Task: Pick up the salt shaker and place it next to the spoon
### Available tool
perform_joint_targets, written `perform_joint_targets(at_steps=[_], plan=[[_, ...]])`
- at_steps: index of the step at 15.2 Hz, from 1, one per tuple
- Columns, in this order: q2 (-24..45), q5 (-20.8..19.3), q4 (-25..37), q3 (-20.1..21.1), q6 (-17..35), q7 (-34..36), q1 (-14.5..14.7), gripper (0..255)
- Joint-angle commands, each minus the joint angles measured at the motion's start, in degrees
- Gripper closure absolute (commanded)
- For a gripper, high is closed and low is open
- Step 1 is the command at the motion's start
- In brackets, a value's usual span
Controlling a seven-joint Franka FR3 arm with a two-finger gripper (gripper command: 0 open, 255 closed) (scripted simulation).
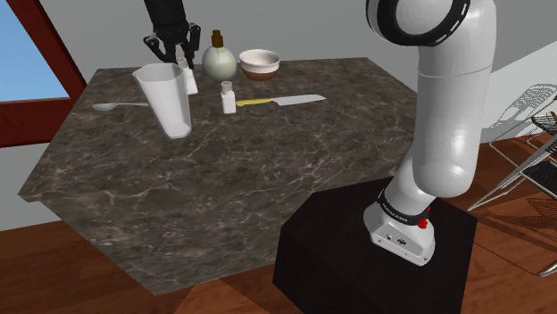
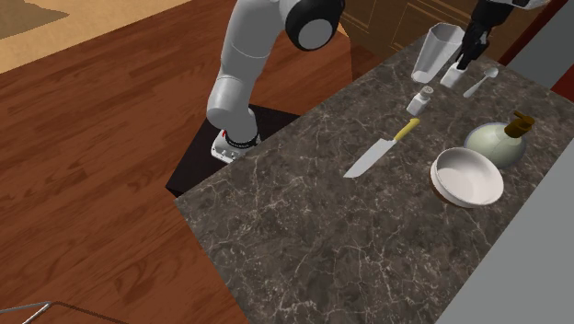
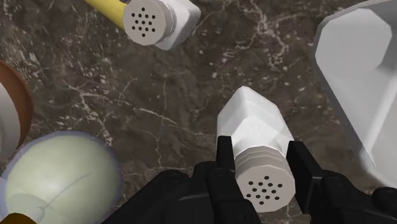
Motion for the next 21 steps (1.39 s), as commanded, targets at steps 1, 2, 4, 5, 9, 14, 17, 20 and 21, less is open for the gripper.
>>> perform_joint_targets(at_steps=[1,2,4,5,9,14,17,20,21], plan=[[0.0,0.0,-2.0,0.0,1.7,0.2,-0.2,255],[-0.2,0.1,-3.0,0.0,2.6,0.4,-0.4,255],[-0.5,0.1,-5.0,0.0,4.2,0.6,-0.6,255],[-0.6,0.1,-5.9,-0.1,5.1,0.7,-0.7,255],[-0.9,0.3,-8.6,-0.6,7.5,0.9,-0.7,255],[-1.0,0.9,-8.6,-2.0,7.6,0.6,0.4,255],[-4.1,1.9,-12.7,-2.4,8.9,0.5,0.1,0],[0.2,0.8,-6.1,-2.7,6.4,0.7,1.4,0],[-1.8,1.1,-9.1,-2.5,7.4,1.2,1.2,0]])
